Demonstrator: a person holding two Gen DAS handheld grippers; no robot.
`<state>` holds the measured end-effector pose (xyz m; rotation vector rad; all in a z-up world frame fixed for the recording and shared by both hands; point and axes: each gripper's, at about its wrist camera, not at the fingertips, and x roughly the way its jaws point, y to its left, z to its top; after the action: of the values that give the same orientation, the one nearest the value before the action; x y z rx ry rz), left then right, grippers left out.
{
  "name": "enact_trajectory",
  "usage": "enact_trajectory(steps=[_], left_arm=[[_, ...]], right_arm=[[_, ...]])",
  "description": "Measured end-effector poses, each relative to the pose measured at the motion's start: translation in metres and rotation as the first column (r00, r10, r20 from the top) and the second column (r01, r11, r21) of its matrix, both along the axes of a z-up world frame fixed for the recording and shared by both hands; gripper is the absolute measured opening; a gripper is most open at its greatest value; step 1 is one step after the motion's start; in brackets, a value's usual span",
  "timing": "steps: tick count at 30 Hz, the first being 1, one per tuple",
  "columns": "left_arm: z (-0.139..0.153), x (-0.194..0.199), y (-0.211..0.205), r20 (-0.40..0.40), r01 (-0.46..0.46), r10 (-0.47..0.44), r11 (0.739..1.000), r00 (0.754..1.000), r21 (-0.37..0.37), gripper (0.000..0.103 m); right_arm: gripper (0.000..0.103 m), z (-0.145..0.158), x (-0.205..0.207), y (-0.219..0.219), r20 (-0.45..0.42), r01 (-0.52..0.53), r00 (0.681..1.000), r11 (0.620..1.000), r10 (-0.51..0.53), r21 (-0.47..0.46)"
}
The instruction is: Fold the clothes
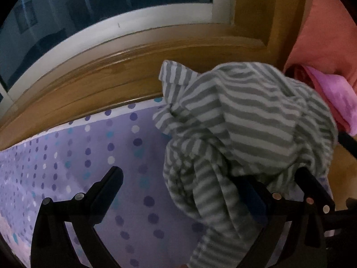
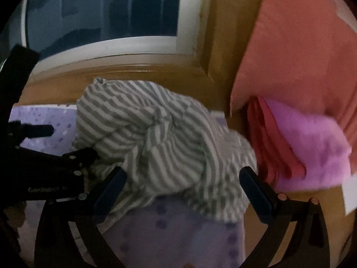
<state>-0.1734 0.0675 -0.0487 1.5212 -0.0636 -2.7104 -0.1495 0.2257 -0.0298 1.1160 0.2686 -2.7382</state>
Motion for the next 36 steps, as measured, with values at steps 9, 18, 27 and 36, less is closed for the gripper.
enact_trajectory(steps=[9, 18, 27, 36], left_arm=[[-0.032, -0.015, -0.003, 0.008, -0.043, 0.043, 0.994, 0.999, 0.098, 0.103], [-0.036, -0.001, 0.004, -0.042, -0.079, 0.085, 0.99, 0.996, 0.117, 0.103], [-0.017, 0.014, 0.028, -0.033, 0.072, -0.07, 0.994, 0.997, 0.085, 0.039], [0.03, 0.075, -0.005, -0.083, 0.05, -0.039, 0.99, 0.996, 0.135, 0.033]], right_arm=[[0.103, -0.037, -0.052, 0.021, 0.16, -0.018, 0.986, 0.99, 0.04, -0.139], [0.103, -0.048, -0.059, 0.032, 0.187, -0.061, 0.978, 0.983, 0.094, -0.173], [0.031, -0.024, -0.035, 0.014, 0.093, -0.179, 0.977, 0.974, 0.192, -0.136], [0.025, 0.014, -0.028, -0.02, 0.023, -0.289, 0.952, 0.921, 0.305, -0.262]])
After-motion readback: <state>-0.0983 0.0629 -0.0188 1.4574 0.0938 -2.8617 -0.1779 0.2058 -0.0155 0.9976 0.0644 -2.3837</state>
